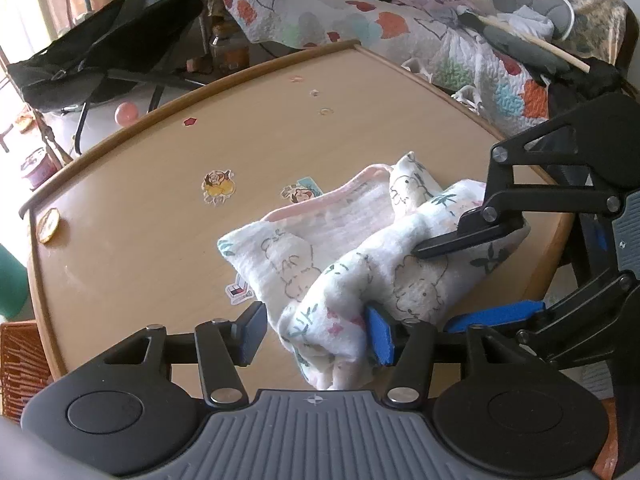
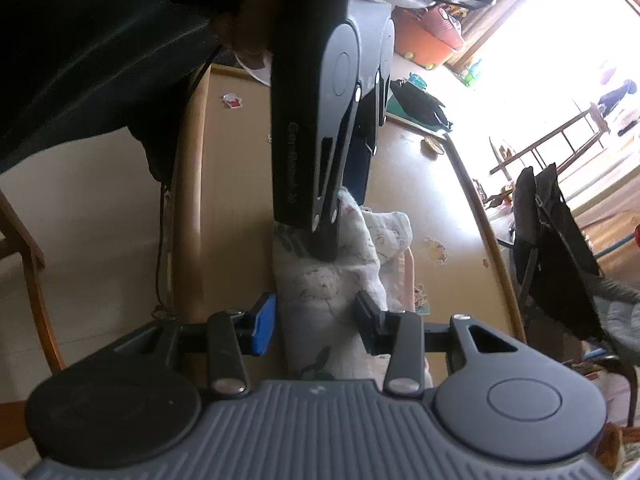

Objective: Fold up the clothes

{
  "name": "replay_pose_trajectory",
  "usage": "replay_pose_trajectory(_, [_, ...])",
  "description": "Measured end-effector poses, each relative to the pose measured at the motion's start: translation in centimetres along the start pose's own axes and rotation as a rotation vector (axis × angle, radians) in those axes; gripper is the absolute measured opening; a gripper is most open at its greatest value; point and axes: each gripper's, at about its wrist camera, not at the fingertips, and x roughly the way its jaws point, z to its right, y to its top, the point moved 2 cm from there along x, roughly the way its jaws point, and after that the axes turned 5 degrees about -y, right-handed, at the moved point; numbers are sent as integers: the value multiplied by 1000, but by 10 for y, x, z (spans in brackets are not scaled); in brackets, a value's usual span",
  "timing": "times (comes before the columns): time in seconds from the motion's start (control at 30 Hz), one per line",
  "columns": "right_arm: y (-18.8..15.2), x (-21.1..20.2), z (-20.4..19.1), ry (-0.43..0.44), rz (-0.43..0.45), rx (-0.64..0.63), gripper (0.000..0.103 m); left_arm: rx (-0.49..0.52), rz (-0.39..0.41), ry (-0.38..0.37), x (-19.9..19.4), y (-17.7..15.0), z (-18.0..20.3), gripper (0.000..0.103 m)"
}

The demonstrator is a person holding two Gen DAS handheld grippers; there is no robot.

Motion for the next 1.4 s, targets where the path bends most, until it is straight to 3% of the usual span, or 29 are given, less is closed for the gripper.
replay_pose_trajectory(0.2, [-5, -1, 2, -47, -26, 16, 43, 9, -2, -2, 1, 1, 0, 57])
replay_pose_trajectory(0.7, [-11, 12, 1, 9, -54, 98, 49, 69, 26, 40, -9, 0, 8, 57])
replay_pose_trajectory(0.9, [-14, 12, 7, 40, -59, 123, 49, 101, 66, 60, -19, -4, 12, 57])
replay_pose_trajectory(1.2, [-16, 21, 18, 66, -59, 141, 49, 71, 165, 69, -48, -7, 8, 58])
replay_pose_trajectory(1.4, [-16, 22, 21, 90, -59, 141, 49, 164, 257, 65, -72, -12, 13, 58])
